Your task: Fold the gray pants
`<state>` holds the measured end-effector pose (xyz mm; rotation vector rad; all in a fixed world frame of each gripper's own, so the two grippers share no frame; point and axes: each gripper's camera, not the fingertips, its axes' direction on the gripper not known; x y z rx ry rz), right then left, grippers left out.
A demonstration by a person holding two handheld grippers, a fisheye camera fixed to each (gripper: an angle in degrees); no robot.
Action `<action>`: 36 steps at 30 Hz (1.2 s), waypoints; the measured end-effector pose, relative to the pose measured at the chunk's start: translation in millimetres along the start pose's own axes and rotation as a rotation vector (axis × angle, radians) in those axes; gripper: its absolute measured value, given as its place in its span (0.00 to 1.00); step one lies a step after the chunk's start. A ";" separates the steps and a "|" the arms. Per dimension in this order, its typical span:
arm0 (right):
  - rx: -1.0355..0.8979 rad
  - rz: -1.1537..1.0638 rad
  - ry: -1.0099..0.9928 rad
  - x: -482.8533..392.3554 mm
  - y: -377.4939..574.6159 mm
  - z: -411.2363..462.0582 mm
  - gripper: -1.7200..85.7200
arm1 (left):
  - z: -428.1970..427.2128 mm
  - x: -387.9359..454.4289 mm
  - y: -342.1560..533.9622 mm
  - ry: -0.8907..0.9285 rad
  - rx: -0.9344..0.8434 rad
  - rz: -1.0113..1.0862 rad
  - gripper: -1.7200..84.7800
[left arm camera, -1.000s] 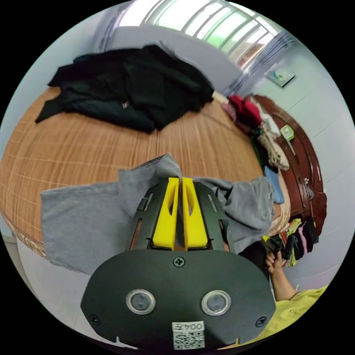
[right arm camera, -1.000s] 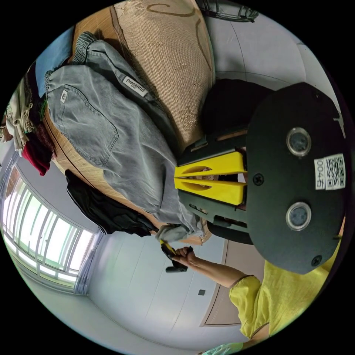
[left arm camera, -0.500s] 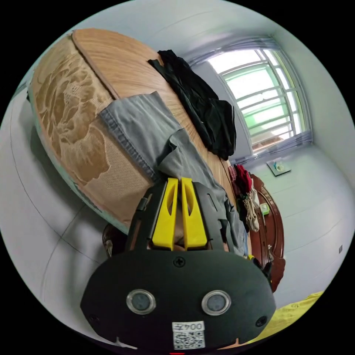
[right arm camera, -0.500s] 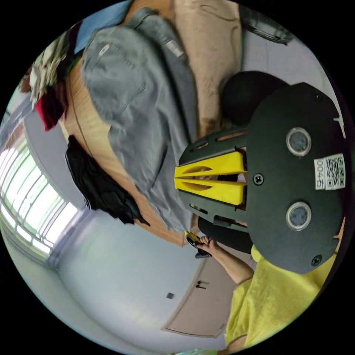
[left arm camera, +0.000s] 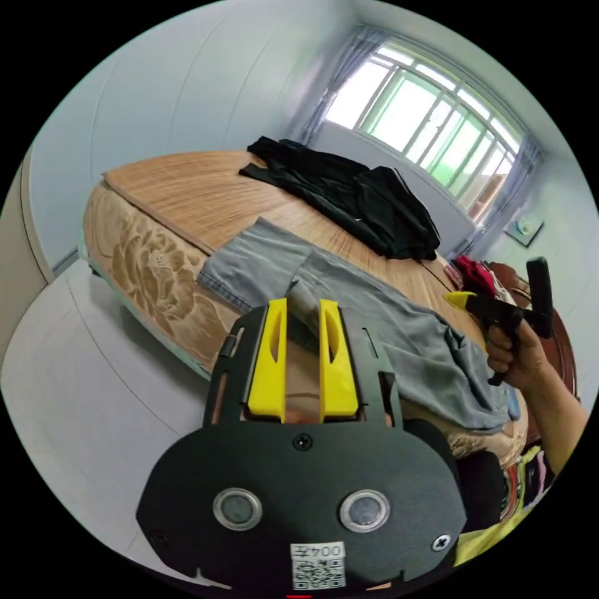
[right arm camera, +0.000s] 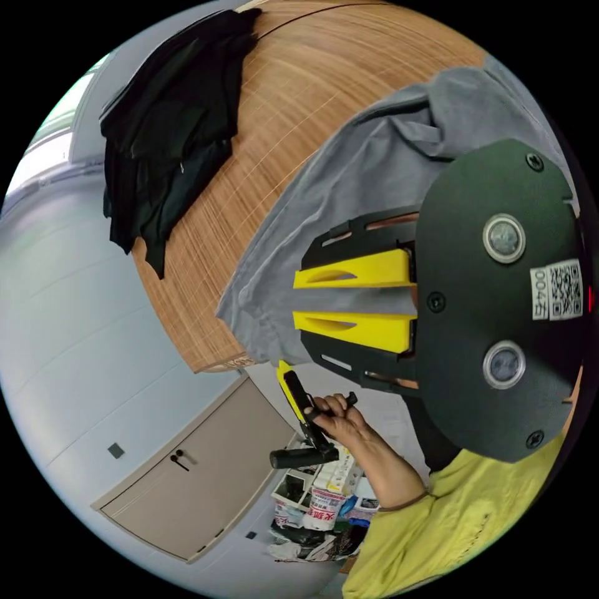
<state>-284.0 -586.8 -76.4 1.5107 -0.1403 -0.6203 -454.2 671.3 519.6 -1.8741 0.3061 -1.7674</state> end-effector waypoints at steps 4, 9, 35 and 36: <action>-0.120 -0.079 0.051 9.1 -49.9 82.4 0.10 | 9.0 -41.1 18.6 0.205 -0.065 -0.156 0.12; -0.345 -0.160 0.130 22.4 -78.5 163.6 0.11 | -6.9 -46.5 42.9 0.234 -0.043 -0.167 0.12; -0.408 -0.199 -0.009 146.3 -70.1 308.7 0.16 | -39.6 -83.3 83.3 0.634 0.049 -0.441 0.12; -0.414 -0.198 -0.010 148.5 -70.6 313.1 0.16 | -39.6 -82.6 83.8 0.633 0.047 -0.443 0.12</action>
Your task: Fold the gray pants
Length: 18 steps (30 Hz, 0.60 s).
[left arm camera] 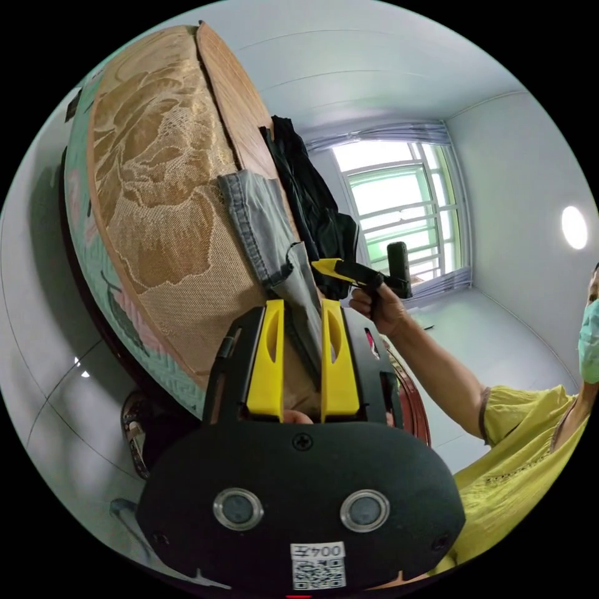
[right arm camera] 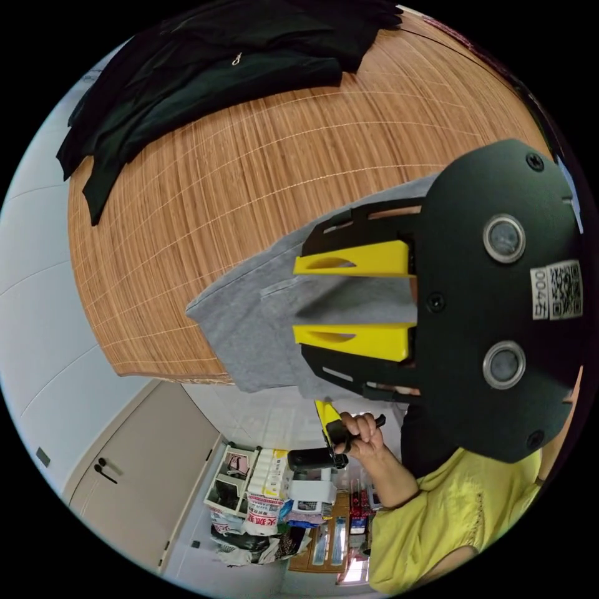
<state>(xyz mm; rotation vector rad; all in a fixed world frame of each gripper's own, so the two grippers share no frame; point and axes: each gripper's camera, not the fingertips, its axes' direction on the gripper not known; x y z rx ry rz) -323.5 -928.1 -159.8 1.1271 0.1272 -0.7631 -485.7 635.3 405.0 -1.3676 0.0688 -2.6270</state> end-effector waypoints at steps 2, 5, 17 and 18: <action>-0.029 0.007 0.007 7.9 -5.7 16.2 0.15 | 3.4 1.9 4.4 -0.009 -0.006 -0.012 0.12; -0.085 0.000 0.036 7.7 -7.6 38.8 0.14 | 9.7 9.0 8.5 -0.024 -0.015 -0.014 0.10; 0.149 -0.023 0.137 -33.6 61.9 -30.1 0.01 | 14.5 176.1 40.7 -0.324 0.054 0.312 0.03; 0.166 -0.020 0.137 -35.4 66.0 -39.8 0.01 | 16.1 187.1 41.4 -0.329 0.058 0.335 0.03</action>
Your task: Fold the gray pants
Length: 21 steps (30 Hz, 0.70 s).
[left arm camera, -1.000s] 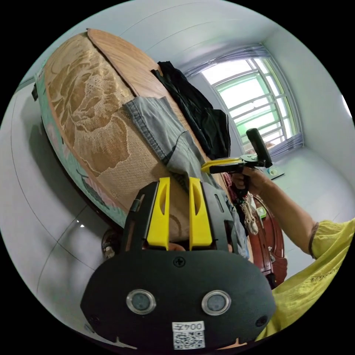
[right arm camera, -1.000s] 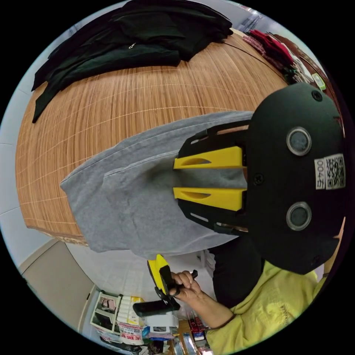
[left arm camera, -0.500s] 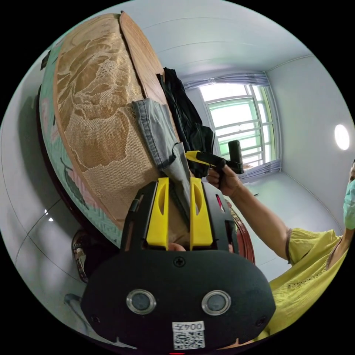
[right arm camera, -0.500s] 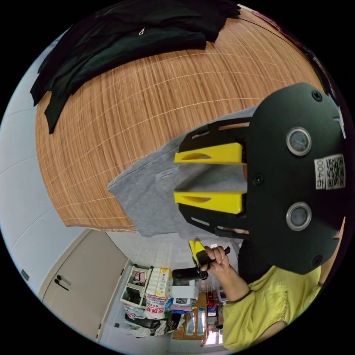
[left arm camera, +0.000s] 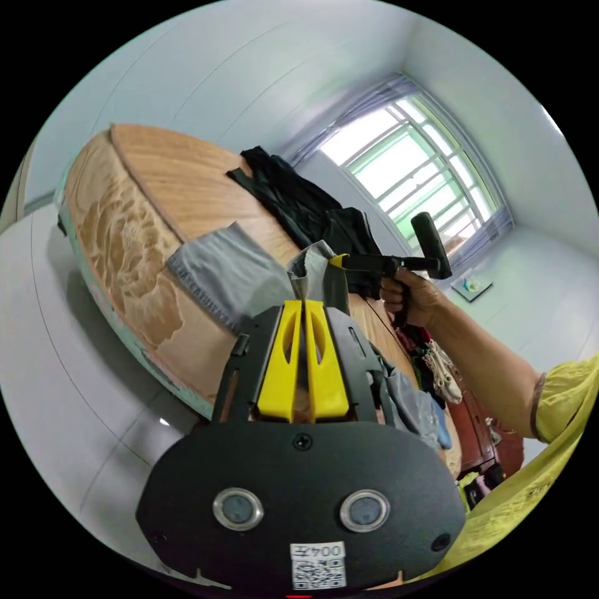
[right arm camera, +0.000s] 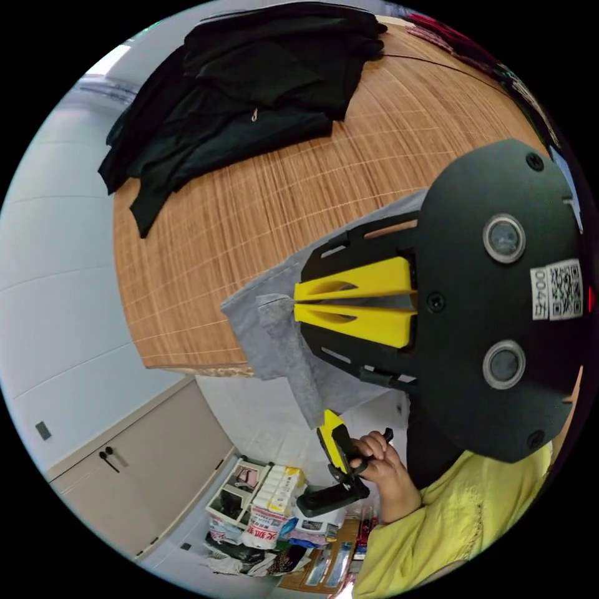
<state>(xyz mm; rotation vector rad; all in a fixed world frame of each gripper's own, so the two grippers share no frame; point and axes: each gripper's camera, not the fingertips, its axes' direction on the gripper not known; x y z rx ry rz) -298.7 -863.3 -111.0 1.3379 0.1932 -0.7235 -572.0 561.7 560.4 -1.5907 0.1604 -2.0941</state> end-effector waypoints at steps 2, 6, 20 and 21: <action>0.054 0.025 0.006 -1.4 3.5 -42.9 0.01 | -6.4 40.1 -16.0 -0.005 0.030 0.082 0.03; 0.116 0.045 0.046 -13.5 -13.0 -107.4 0.01 | -15.7 88.7 -53.1 0.002 0.083 0.170 0.03; -0.138 -0.134 0.256 -122.2 -143.0 59.8 0.01 | 17.4 -82.5 -64.3 -0.113 -0.045 -0.163 0.03; -0.154 -0.131 0.260 -122.6 -143.0 70.4 0.01 | 21.9 -91.0 -60.0 -0.116 -0.057 -0.177 0.03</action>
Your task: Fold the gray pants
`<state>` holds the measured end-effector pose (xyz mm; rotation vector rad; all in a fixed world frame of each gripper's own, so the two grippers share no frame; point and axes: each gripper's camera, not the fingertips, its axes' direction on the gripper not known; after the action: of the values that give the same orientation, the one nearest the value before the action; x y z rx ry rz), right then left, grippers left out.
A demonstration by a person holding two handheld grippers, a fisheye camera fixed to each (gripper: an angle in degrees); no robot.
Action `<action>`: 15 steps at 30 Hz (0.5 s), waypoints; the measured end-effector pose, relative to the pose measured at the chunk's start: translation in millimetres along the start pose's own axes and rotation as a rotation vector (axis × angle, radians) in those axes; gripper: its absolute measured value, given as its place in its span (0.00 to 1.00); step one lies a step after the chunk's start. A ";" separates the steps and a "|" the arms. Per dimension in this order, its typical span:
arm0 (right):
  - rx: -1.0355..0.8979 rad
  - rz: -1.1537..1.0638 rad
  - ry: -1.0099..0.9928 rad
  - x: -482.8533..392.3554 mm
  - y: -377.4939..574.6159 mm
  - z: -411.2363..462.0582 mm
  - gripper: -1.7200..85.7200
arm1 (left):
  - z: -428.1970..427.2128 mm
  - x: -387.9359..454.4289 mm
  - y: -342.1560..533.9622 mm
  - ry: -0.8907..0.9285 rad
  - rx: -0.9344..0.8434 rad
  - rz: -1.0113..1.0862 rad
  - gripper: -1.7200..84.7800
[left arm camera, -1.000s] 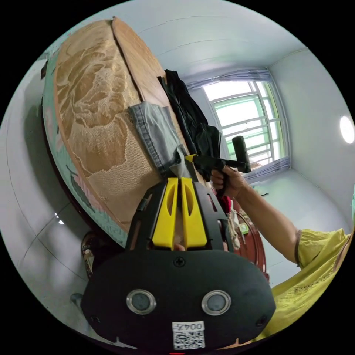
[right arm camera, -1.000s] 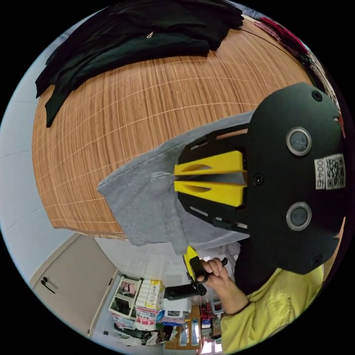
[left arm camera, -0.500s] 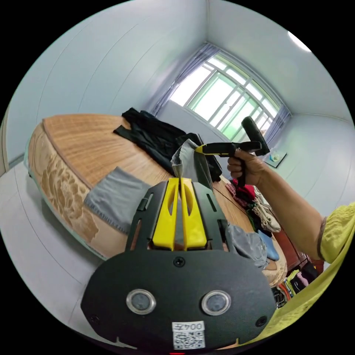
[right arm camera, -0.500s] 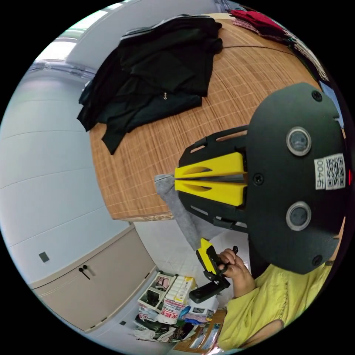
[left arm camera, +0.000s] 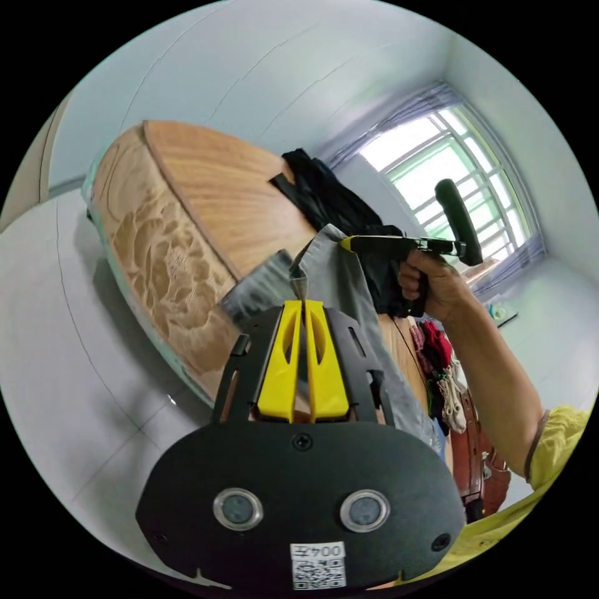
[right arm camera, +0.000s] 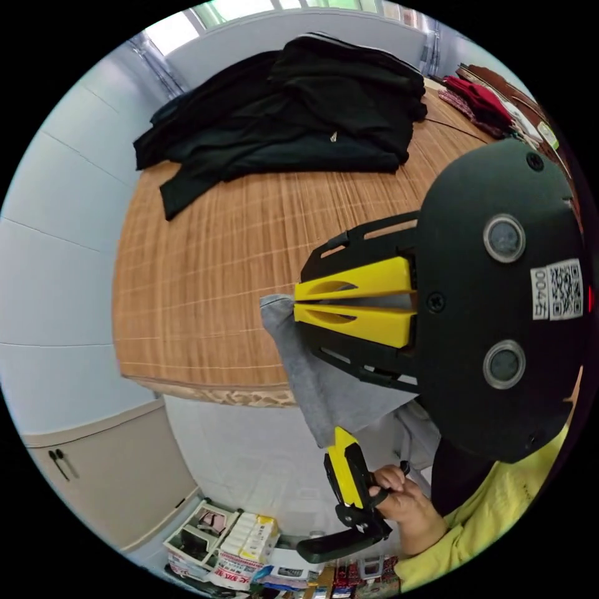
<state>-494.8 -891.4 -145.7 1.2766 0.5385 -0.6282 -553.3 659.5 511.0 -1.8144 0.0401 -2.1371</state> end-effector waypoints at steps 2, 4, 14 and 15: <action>-0.021 0.023 -0.040 -3.8 -5.2 19.9 0.01 | 15.3 -24.3 7.0 -0.016 -0.014 -0.031 0.03; -0.008 0.054 -0.074 -0.8 -10.5 16.6 0.01 | 20.6 -33.9 5.6 -0.005 -0.021 -0.040 0.03; -0.004 0.100 -0.107 -16.2 -60.4 -3.8 0.03 | 47.2 -60.7 -18.2 -0.103 -0.038 0.005 0.03; -0.023 0.096 -0.106 -18.7 -63.3 2.2 0.03 | 56.3 -69.8 -16.7 -0.105 -0.060 -0.018 0.03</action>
<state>-552.1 -901.8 -176.7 1.2328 0.3932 -0.6039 -493.9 705.0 458.8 -1.9655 0.0635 -2.0701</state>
